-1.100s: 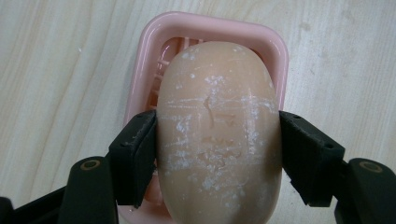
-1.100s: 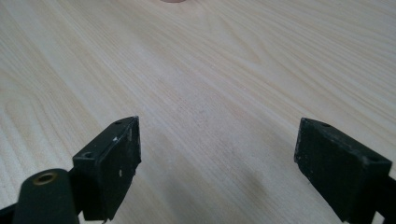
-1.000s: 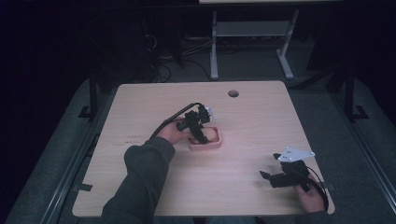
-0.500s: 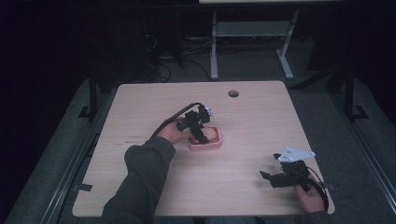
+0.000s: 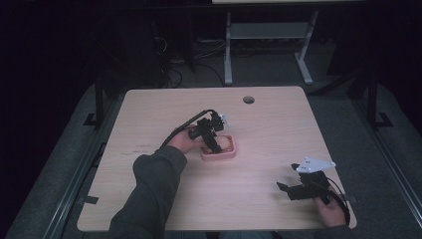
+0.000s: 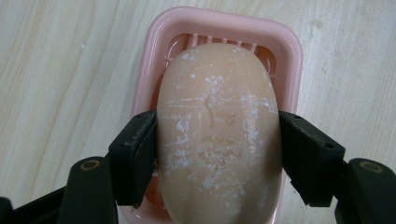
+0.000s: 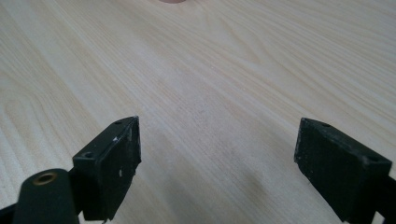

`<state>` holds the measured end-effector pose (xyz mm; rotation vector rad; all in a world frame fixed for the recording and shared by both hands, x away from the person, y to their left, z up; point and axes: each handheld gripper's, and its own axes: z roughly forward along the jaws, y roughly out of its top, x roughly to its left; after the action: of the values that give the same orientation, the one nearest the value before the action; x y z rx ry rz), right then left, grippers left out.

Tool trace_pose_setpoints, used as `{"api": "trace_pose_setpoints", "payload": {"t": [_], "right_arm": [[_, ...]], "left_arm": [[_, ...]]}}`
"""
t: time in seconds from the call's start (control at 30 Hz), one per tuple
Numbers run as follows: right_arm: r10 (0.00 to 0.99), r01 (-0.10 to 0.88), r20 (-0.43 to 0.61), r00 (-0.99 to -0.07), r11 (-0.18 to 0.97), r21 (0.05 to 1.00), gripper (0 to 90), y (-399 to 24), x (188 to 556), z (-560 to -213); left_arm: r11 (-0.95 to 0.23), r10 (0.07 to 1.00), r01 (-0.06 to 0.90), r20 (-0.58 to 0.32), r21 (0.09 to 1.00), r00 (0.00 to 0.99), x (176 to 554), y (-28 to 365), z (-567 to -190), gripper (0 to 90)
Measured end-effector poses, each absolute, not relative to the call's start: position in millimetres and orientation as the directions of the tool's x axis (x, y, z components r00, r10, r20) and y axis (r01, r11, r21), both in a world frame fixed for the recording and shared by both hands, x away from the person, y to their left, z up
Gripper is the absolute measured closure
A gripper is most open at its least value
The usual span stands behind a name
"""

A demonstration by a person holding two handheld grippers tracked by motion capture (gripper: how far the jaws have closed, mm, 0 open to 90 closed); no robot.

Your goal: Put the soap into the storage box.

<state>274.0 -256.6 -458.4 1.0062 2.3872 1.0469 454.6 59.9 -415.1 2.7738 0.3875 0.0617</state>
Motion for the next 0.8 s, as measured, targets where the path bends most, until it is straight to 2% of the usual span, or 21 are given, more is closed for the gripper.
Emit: {"api": "trace_pose_setpoints", "payload": {"t": [0.2, 0.3, 0.8], "right_arm": [[0.726, 0.470, -0.028, -0.687, 0.474, 0.744, 14.1, -256.1, 273.8, -458.0], [0.725, 0.470, -0.028, -0.688, 0.474, 0.745, 14.1, -256.0, 273.7, -458.0], [0.724, 0.469, -0.030, -0.689, 0.478, 0.743, 14.2, -254.5, 274.2, -458.1]], "left_arm": [[-0.907, 0.271, 0.255, 0.002, 0.335, 0.962, 454.3, 59.6, -415.4, 32.0], [-0.886, 0.268, 0.249, -0.006, 0.390, 0.963, 452.7, 61.3, -405.7, 30.3], [-0.893, 0.260, 0.232, 0.020, 0.386, 0.966, 440.0, 67.8, -394.3, 28.0]]}}
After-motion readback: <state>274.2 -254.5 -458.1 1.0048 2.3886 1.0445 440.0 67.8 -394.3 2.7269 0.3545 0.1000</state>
